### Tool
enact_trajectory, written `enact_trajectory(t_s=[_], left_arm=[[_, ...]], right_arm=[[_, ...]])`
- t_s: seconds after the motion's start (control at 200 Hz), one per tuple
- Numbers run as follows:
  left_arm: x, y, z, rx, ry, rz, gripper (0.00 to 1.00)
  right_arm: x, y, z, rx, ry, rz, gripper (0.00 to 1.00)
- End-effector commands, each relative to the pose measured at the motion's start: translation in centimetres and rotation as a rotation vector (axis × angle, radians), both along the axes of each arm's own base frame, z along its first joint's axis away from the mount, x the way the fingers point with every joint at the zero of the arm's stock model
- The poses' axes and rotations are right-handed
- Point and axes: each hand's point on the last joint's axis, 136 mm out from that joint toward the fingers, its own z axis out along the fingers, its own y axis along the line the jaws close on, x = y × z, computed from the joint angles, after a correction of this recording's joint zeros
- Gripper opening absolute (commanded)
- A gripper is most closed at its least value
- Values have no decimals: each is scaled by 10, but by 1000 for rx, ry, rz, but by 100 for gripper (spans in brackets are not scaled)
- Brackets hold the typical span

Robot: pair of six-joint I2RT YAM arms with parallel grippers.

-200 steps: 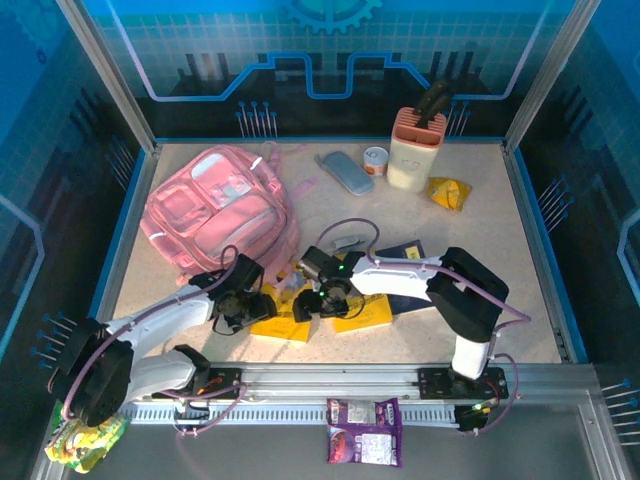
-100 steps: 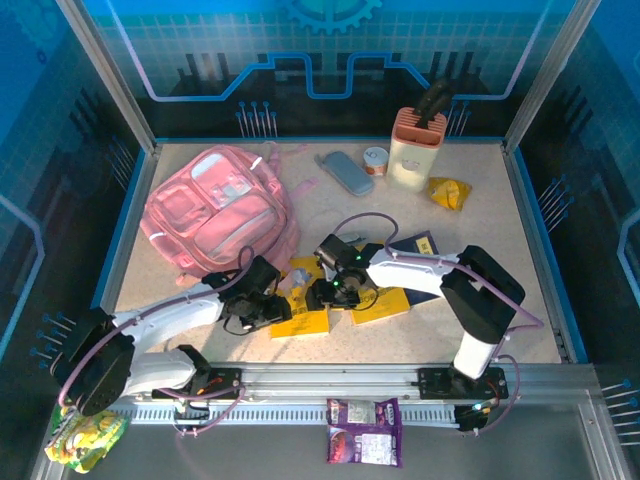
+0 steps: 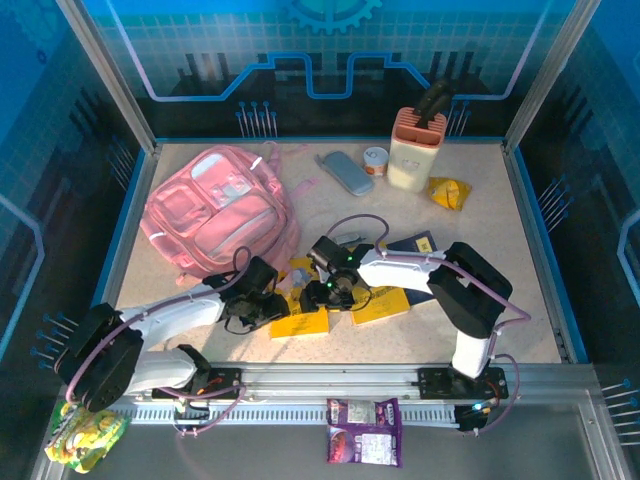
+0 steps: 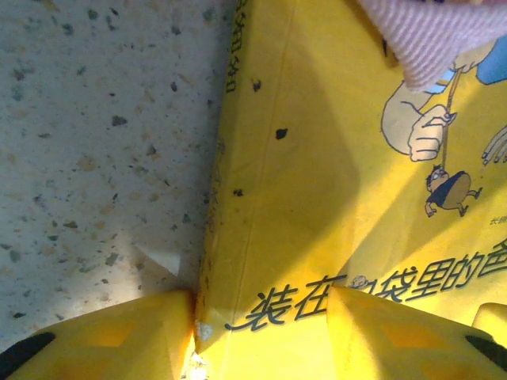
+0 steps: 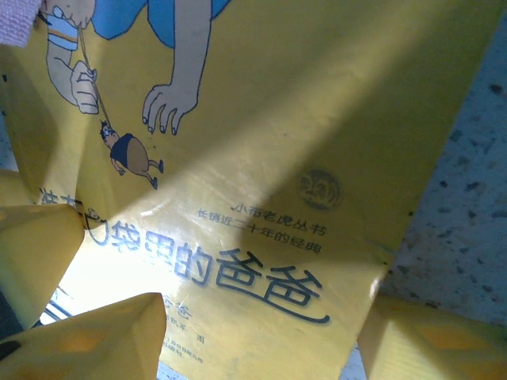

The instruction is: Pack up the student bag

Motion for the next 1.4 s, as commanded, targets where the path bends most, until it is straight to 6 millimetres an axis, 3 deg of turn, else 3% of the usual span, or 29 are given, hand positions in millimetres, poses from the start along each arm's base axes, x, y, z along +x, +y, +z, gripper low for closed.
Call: enact_trajectory(t_s=[0.0,0.415,0.61,0.76,1.396], left_arm=[[8,-31,9,-129,-22,-73,48],[2,-15,1,-20,11,-86,47],[2,-18,3,-30,7,-95,47],[1,-18,1,-23,16,-99,47],[-3,-22,-2,-21,24,-125,46]], right_arm=[[0,22,15,77,5,12,66],[1,12,49,146,-9,-5,63],[-4,18,48,205,44,-8,56],[-3,11,46,189,59,-38,51],[-3,8,55,234,60,-57,17]])
